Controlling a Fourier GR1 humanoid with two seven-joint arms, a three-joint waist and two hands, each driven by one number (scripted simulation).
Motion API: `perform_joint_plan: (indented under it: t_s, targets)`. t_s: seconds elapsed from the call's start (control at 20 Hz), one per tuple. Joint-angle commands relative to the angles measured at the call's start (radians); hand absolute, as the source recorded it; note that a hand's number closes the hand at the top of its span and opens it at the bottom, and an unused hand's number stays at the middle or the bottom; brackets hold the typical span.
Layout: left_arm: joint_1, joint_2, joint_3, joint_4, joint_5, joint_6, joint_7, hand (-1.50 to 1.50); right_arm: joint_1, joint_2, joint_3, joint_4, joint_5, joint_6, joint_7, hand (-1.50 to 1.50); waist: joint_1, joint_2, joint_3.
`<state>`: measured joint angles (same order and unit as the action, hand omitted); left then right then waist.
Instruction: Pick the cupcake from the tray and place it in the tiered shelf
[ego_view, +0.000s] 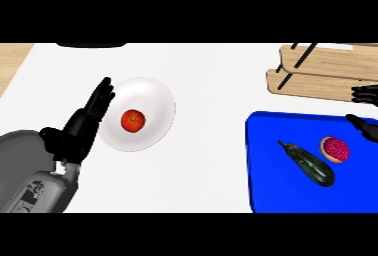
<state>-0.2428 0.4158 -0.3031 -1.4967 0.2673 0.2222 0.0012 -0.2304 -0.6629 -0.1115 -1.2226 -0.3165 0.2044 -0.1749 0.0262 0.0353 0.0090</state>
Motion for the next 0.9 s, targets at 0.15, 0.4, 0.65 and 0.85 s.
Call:
perform_joint_plan:
  t_s: [0.15, 0.4, 0.65, 0.85]
  targets:
    - [0.021, -0.037, -0.039, 0.065, -0.044, 0.000, -0.033, 0.00, -0.085, 0.070, -0.122, 0.424, 0.028, -0.030, -0.329, -1.50, 0.019, -0.013, -0.003]
    - [-0.018, -0.075, -0.055, 0.075, -0.091, 0.042, -0.004, 0.00, -0.159, -0.010, -0.139, 0.615, -0.006, 0.274, -0.468, -1.50, 0.011, -0.020, -0.003]
    - [-0.030, -0.063, -0.019, 0.124, -0.085, 0.026, -0.019, 0.00, -0.164, -0.165, -0.006, 0.584, 0.163, 0.435, -0.507, -1.50, -0.001, -0.023, -0.006]
    - [-0.027, -0.101, -0.033, 0.084, -0.107, 0.050, 0.020, 0.00, -0.242, -0.186, 0.046, 0.587, 0.241, 0.414, -0.478, -1.50, -0.007, -0.031, -0.008]
